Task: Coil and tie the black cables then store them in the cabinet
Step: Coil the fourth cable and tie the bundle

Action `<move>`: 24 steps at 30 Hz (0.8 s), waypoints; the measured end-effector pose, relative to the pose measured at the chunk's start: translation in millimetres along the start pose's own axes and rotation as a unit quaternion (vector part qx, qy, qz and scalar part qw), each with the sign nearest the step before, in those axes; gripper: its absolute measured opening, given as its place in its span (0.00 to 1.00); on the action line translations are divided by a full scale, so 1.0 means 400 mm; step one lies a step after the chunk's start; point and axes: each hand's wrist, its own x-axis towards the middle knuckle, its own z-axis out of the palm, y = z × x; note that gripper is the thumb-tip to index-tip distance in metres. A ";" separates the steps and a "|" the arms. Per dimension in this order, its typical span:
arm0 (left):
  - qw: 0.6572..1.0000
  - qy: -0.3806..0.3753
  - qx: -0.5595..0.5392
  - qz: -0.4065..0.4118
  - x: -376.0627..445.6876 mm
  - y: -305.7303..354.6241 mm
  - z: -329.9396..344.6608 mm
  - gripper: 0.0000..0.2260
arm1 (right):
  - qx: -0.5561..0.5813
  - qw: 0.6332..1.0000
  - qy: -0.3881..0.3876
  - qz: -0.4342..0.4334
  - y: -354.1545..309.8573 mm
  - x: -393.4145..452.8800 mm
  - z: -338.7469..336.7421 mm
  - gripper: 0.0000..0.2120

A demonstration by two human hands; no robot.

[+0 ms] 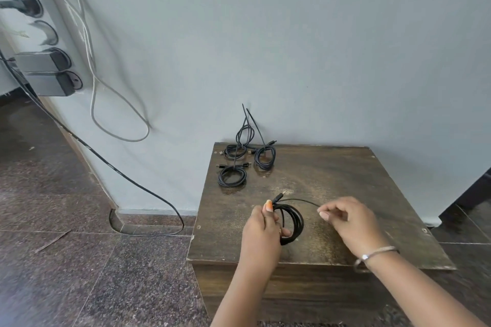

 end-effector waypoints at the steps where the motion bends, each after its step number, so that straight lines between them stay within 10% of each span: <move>1: 1.000 0.009 -0.003 0.002 0.000 0.001 0.000 0.16 | 0.028 0.999 0.005 0.018 0.007 -0.024 -0.017 0.06; 12: 0.977 0.205 0.052 0.029 -0.006 0.007 -0.018 0.14 | 0.217 0.972 0.054 0.068 -0.007 -0.178 -0.107 0.04; 24: 0.954 0.245 0.152 0.084 -0.027 0.021 0.007 0.16 | 0.188 0.981 0.036 0.037 -0.017 -0.203 -0.065 0.07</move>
